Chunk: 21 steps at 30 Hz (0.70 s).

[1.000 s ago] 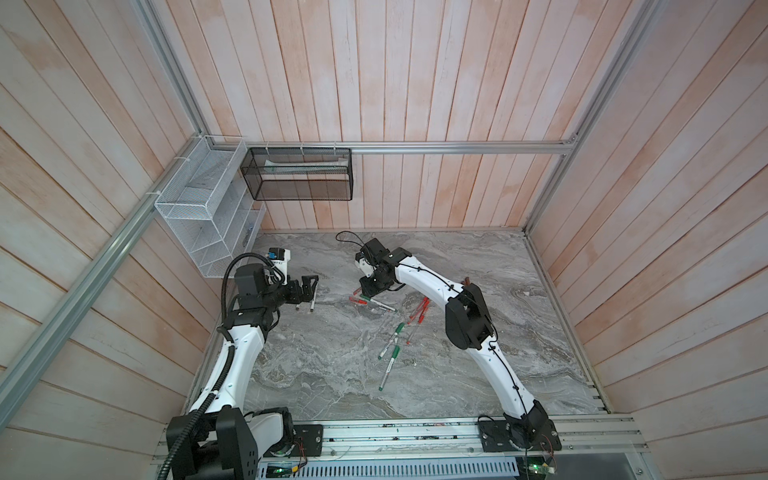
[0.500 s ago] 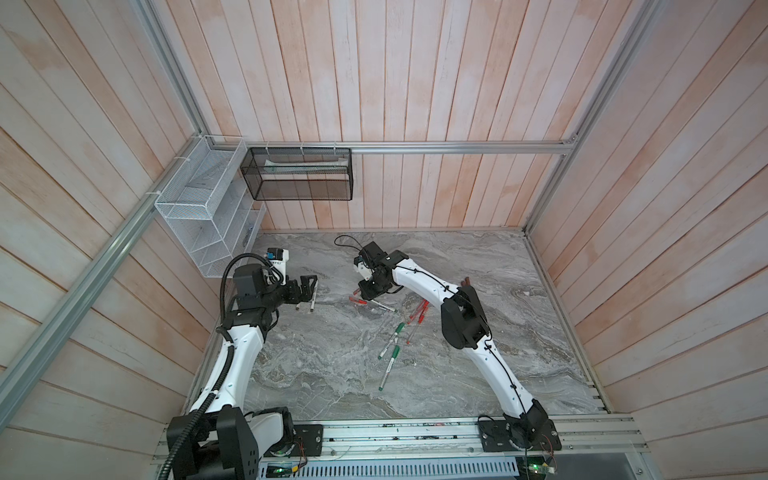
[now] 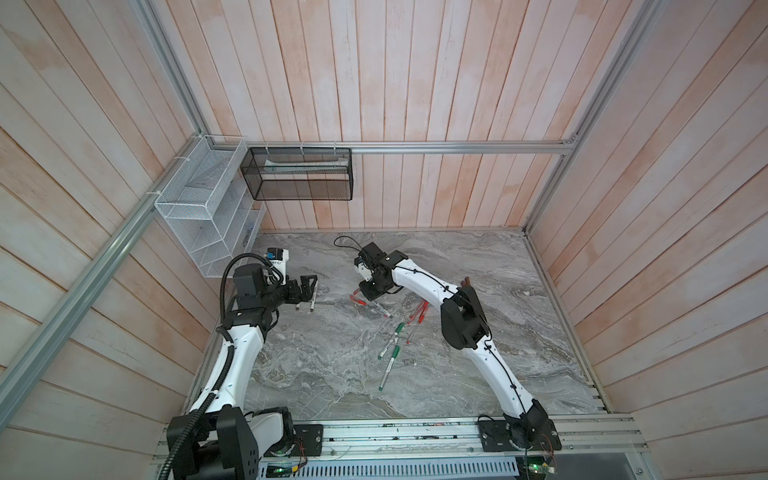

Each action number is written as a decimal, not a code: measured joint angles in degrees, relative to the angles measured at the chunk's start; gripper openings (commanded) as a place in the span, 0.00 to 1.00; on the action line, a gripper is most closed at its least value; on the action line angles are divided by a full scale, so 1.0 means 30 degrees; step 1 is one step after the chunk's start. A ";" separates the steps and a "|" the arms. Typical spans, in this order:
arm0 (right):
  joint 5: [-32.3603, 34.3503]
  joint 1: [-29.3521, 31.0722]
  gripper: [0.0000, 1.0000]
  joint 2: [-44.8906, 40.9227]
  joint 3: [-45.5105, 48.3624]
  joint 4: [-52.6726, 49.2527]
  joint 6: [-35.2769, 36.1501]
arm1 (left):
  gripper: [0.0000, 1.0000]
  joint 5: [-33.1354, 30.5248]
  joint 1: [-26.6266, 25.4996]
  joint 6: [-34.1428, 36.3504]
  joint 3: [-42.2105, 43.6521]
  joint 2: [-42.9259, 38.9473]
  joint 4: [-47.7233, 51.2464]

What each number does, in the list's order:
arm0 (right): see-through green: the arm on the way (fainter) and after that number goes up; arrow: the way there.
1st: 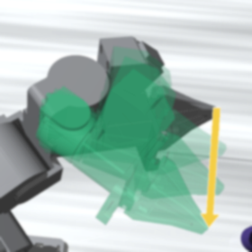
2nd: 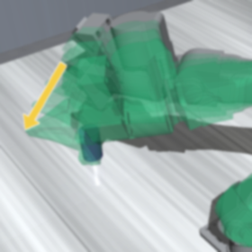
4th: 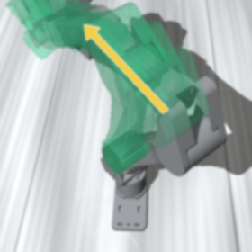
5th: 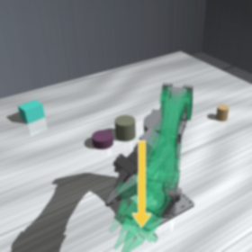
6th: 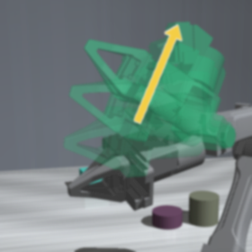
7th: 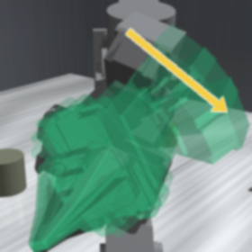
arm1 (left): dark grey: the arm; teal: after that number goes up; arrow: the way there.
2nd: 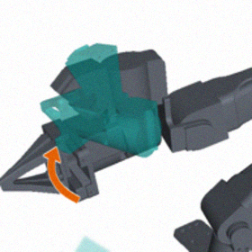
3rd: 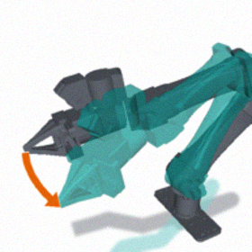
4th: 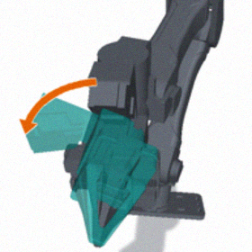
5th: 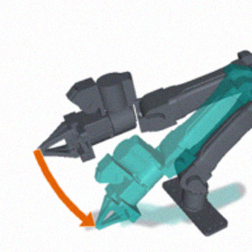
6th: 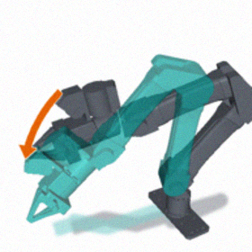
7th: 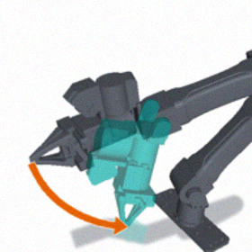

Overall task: Open the pen caps
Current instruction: 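Lower the right gripper and close it on the marker's green cap, then lift the marker with the right gripper while the left gripper moves to meet it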

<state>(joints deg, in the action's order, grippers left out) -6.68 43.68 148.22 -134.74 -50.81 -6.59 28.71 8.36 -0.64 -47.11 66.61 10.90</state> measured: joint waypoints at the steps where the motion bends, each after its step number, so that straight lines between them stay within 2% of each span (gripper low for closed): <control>1: 0.0029 -0.0029 0.14 0.0000 0.0000 -0.0007 0.0087 | 1.00 0.0000 0.0000 0.0000 0.0000 0.0000 0.0000; 12: 0.0794 -0.0568 0.09 -0.0117 -0.0219 -0.0590 0.0423 | 1.00 0.0015 0.0036 -0.0007 0.0007 -0.0087 0.0000; 17: 0.0903 -0.1188 0.09 -0.0342 -0.0342 -0.1151 0.0335 | 1.00 0.1173 0.0058 -0.0372 0.0036 -0.0102 -0.0080; 21: 0.0437 -0.1537 0.08 -0.3104 0.2790 0.0022 -0.0284 | 1.00 0.2521 0.0036 -0.0823 0.0226 -0.0109 -0.0546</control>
<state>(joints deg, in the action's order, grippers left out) -5.37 39.07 138.91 -126.37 -50.74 -7.44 36.27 8.47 -3.11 -46.44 66.28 9.26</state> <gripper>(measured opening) 0.116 0.998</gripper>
